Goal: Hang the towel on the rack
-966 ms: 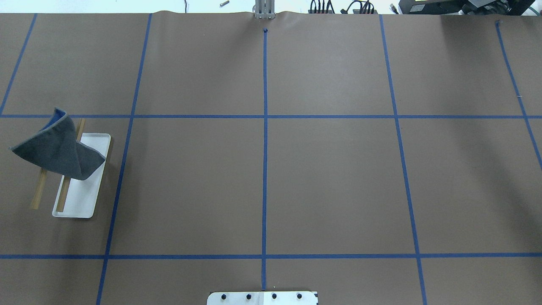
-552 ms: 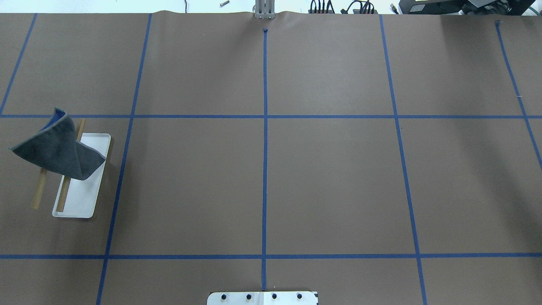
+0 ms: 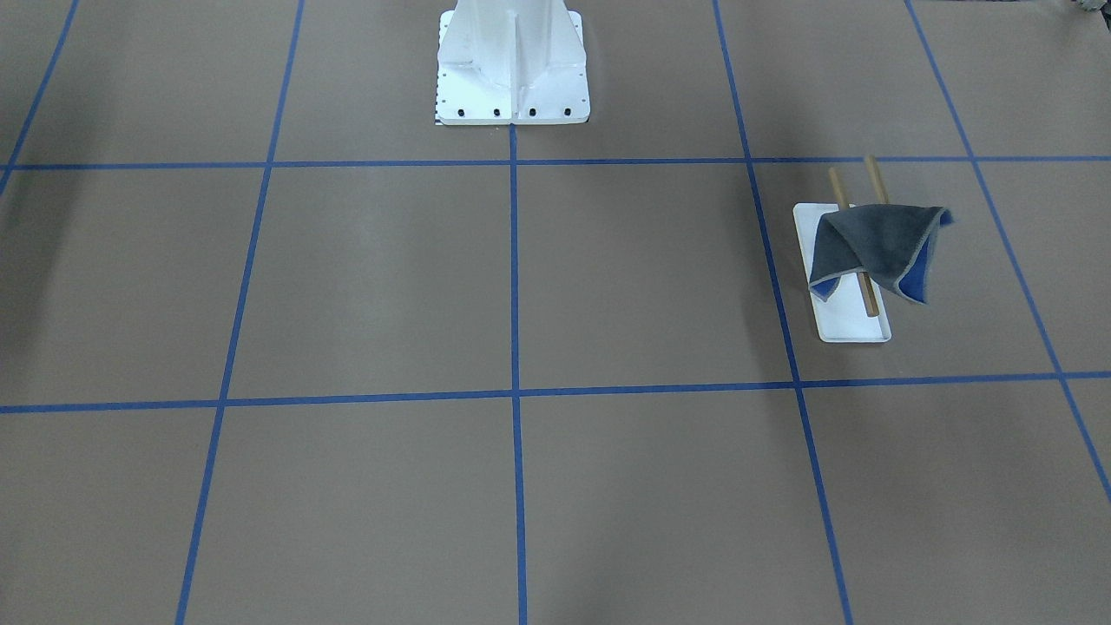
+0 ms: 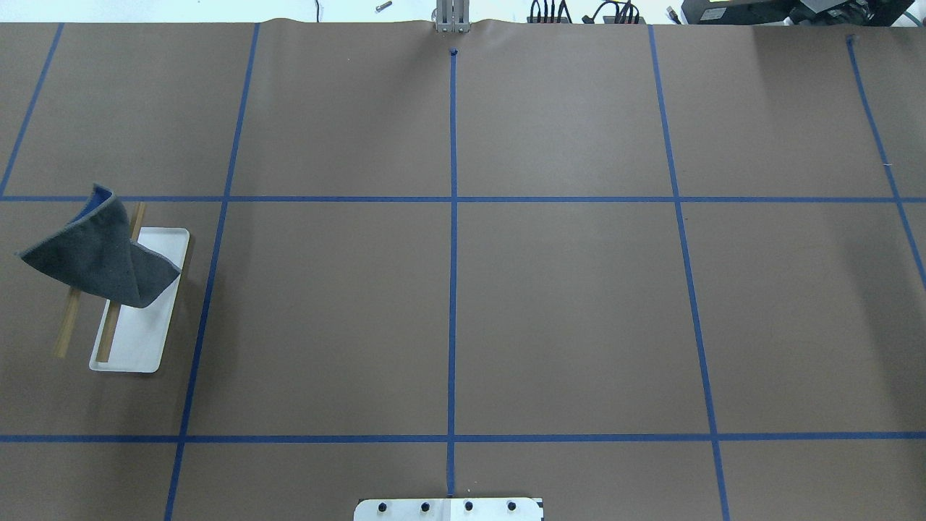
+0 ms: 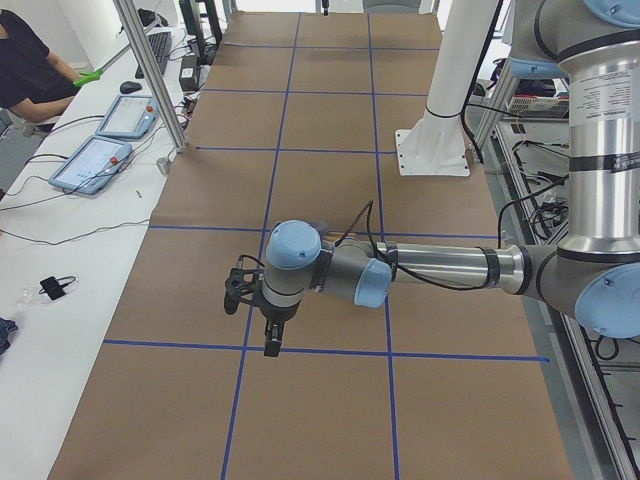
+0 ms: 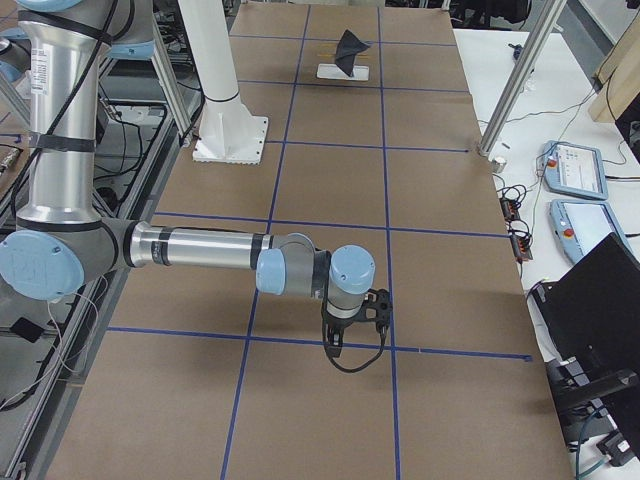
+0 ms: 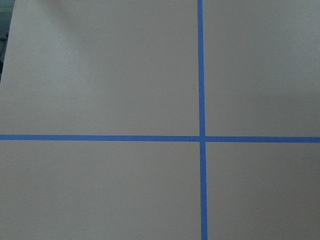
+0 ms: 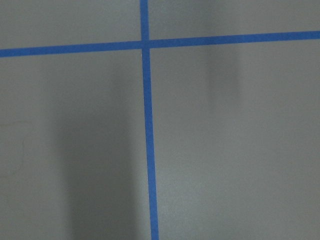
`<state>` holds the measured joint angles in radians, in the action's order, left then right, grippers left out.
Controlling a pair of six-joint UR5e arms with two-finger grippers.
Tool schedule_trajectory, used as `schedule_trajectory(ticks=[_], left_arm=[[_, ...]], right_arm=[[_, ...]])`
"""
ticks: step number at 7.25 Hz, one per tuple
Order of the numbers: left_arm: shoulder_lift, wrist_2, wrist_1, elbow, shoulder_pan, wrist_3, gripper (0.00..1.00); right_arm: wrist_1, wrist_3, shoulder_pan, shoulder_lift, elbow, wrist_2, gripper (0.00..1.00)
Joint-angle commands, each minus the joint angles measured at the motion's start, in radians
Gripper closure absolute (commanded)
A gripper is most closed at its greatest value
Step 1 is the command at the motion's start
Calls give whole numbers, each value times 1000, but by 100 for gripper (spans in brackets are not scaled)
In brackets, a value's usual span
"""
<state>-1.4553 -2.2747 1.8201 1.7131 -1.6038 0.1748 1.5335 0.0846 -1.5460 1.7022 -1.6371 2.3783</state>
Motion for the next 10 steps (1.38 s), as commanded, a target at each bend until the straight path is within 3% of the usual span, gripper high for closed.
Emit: schedule_trajectory(ticks=[1,3,10], left_arm=[[-5,1,1,-12,1,3,1],[-34,0,-15,-10,39,113,1],[-34,-26,-21,-20,48,118,1]], right_arm=[[-47,119,-23,7,-22,35,0],[-33,130,-31,-18,-62,38,0],[-35,133,-39,-19,-61,38,0]])
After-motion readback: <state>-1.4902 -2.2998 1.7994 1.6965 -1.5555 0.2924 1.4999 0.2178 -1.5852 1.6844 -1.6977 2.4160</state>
